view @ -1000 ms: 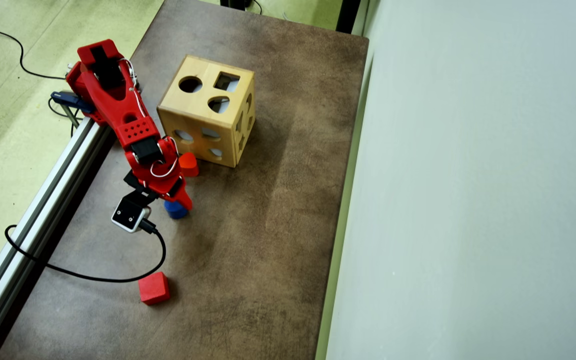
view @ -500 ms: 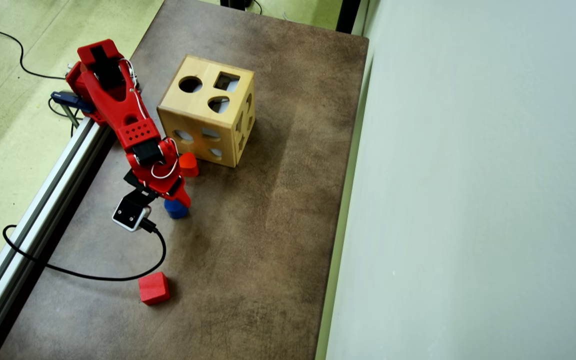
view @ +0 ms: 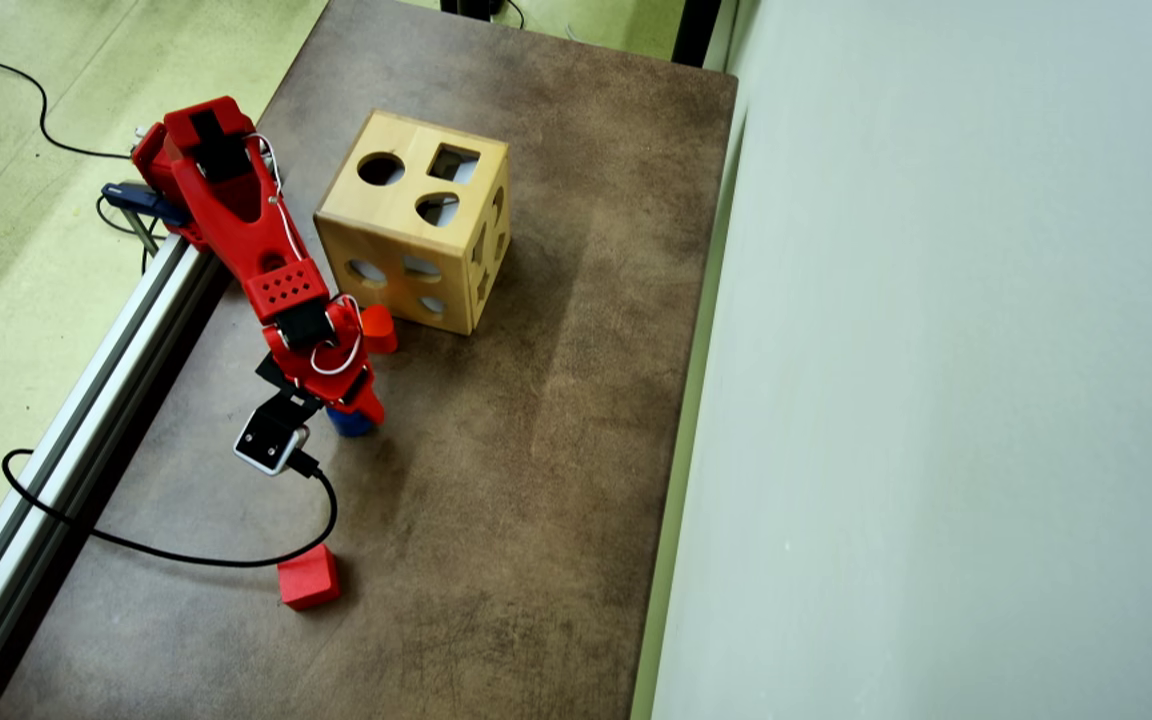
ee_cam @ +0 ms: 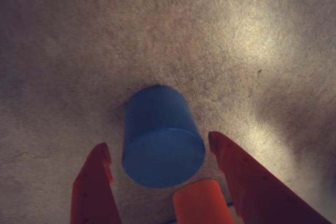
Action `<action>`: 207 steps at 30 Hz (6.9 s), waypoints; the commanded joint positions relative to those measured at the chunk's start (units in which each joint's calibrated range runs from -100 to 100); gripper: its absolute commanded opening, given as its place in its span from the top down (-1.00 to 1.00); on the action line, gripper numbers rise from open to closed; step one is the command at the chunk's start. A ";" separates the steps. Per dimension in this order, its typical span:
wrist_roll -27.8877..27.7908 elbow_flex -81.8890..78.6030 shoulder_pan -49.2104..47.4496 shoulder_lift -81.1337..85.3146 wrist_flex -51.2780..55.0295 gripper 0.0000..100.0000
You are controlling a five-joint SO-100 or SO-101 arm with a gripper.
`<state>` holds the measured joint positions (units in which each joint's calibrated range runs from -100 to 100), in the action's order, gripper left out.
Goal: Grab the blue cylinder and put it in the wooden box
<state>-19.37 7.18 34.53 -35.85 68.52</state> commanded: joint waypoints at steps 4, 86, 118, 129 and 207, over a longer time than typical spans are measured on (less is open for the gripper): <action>-0.24 1.41 -0.43 0.82 -0.85 0.41; 11.04 0.42 -28.22 58.06 29.87 0.57; 13.82 -23.10 -42.03 77.50 29.63 0.57; 13.68 -24.26 -41.66 76.57 29.47 0.57; 13.58 -25.34 -41.14 67.23 29.31 0.57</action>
<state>-5.54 -18.65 -6.79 31.53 97.90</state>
